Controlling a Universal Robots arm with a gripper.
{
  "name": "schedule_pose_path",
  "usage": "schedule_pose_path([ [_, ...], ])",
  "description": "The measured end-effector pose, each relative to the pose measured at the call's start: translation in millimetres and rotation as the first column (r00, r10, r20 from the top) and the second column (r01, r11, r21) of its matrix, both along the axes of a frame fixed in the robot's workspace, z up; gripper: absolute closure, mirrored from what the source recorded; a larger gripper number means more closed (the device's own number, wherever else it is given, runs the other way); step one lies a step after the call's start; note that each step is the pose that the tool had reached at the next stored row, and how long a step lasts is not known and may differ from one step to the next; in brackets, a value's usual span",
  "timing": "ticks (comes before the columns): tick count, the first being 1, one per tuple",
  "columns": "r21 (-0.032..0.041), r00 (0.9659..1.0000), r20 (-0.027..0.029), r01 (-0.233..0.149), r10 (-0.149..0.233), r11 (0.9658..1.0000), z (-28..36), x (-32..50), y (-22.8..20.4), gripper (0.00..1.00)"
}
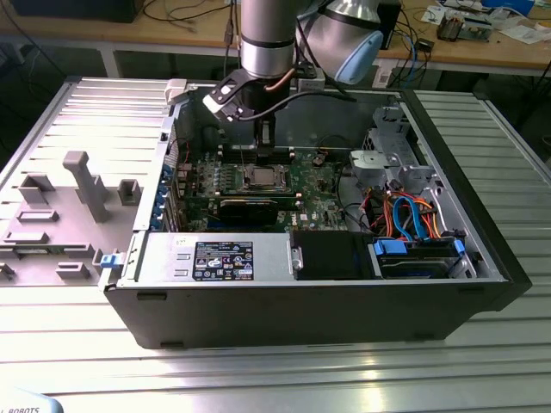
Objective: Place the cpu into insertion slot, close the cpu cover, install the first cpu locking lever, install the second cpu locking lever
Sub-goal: 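Close the cpu cover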
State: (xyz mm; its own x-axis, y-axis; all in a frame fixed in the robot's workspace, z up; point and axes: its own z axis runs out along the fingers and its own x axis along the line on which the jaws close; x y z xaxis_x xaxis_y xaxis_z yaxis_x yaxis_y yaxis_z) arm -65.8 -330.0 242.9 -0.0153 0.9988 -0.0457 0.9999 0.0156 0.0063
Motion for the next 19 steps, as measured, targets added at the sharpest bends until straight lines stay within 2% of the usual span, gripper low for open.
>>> schedule_pose_path([
  [9,0.0000,1.0000,-0.0001,0.000,0.000,1.0000,-0.2,-0.9,-0.1,0.89],
  [15,0.0008,1.0000,-0.0002,-0.002,0.002,1.0000,-9.0,-9.1,-0.1,0.89],
  [17,0.0008,1.0000,-0.0008,-0.005,0.005,1.0000,-15.3,-12.2,-0.1,0.89],
  [19,0.0009,1.0000,-0.0011,-0.006,0.006,1.0000,-18.4,-14.0,0.0,0.89],
])
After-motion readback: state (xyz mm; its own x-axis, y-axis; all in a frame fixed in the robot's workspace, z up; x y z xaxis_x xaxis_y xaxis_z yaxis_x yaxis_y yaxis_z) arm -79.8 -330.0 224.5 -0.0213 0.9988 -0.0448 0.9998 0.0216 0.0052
